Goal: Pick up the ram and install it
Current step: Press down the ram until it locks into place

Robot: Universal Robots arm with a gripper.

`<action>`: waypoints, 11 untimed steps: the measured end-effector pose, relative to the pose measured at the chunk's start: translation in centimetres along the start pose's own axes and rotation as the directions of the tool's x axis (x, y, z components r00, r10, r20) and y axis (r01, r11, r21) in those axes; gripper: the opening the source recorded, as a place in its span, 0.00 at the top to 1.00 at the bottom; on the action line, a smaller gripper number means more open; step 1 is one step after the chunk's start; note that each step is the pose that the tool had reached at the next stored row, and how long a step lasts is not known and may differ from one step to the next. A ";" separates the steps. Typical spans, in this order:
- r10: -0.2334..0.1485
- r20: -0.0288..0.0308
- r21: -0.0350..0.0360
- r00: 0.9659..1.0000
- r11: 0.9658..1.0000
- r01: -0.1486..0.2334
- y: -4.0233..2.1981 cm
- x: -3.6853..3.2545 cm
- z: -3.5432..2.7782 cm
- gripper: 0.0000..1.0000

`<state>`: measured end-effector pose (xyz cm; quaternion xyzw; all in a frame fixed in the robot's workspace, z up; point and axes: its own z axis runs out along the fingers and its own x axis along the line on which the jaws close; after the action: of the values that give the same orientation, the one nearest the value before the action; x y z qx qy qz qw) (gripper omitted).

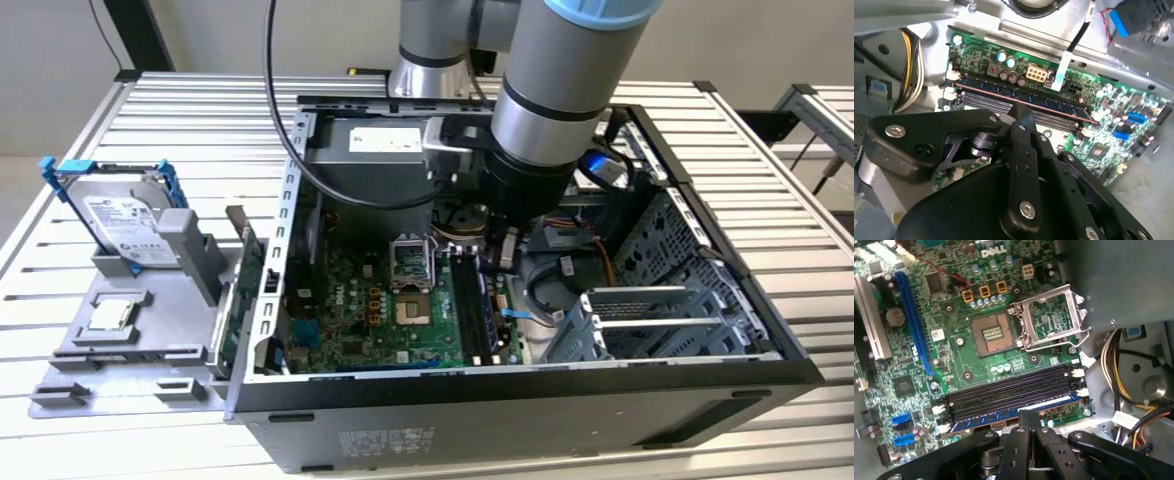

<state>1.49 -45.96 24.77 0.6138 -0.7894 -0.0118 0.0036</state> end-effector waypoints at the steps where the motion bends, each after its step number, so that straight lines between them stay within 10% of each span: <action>1: -0.018 0.000 0.000 1.000 1.000 0.018 0.00 0.00 0.01 1.00; 11: -0.138 -0.003 -0.001 0.990 0.990 0.138 0.00 0.00 0.01 1.00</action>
<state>1.49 -45.96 24.76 0.6668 -0.7451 -0.0115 0.0044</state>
